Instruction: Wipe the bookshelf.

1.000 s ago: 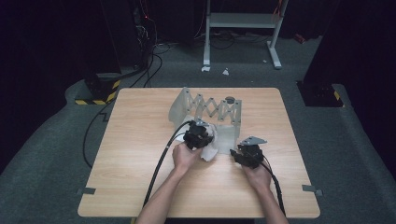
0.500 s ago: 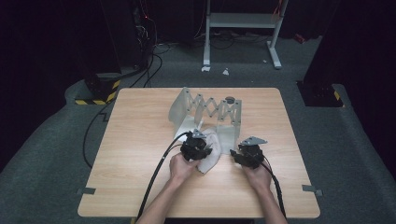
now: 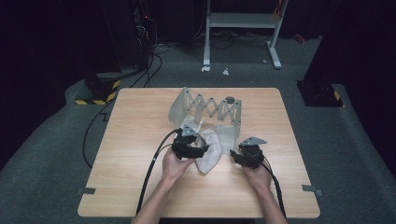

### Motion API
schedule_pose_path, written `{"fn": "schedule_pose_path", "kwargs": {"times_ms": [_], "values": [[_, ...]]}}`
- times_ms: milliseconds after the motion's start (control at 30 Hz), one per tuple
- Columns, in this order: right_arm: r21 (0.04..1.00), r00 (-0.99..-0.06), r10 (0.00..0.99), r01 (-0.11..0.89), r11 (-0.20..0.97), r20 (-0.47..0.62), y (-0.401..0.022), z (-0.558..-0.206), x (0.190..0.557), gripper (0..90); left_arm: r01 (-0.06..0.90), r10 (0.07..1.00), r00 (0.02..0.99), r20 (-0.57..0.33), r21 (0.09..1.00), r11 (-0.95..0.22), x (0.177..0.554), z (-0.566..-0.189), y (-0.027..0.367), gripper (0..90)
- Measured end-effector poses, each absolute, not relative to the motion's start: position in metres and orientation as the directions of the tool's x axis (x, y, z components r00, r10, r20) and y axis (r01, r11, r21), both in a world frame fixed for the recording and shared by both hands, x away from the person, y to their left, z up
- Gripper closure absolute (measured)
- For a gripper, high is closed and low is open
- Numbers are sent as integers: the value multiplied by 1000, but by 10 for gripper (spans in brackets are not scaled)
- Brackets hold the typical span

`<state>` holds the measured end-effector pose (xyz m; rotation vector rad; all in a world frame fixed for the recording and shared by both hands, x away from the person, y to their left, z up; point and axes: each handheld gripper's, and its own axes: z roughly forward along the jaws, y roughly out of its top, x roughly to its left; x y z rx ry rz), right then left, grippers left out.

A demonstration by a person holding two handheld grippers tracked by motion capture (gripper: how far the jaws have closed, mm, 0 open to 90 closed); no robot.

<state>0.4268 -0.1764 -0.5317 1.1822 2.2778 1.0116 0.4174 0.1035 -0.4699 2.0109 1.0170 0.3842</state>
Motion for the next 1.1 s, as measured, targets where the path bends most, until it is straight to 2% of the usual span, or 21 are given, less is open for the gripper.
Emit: {"fn": "schedule_pose_path", "kwargs": {"times_ms": [67, 167, 333, 467, 567, 700, 867, 1100], "values": [[744, -573, 819, 546, 386, -5, -176, -532, 427, 509, 535, 796, 597, -97, 788, -305, 419, -470, 114, 357], [743, -574, 819, 545, 388, -6, -176, -532, 427, 508, 579, 823, 548, -151, 778, -243, 422, -473, 131, 383], [743, -575, 818, 545, 388, -6, -176, -532, 427, 513, 615, 874, 464, -144, 762, -200, 426, -480, 155, 399], [743, -577, 817, 545, 389, -4, -176, -532, 426, 530, 629, 917, 385, -101, 756, -181, 433, -488, 168, 413], [744, -578, 816, 545, 387, -1, -175, -532, 426, 545, 628, 930, 364, -54, 752, -202, 444, -496, 171, 416], [745, -575, 818, 545, 384, 0, -176, -532, 427, 564, 625, 932, 358, -50, 755, -199, 457, -505, 173, 430], [745, -571, 821, 547, 381, -1, -176, -531, 427, 602, 620, 935, 348, -69, 765, -174, 469, -520, 174, 513], [747, -570, 822, 550, 373, 9, -175, -531, 427, 695, 649, 939, 326, -112, 749, -136, 477, -532, 174, 738]]}}
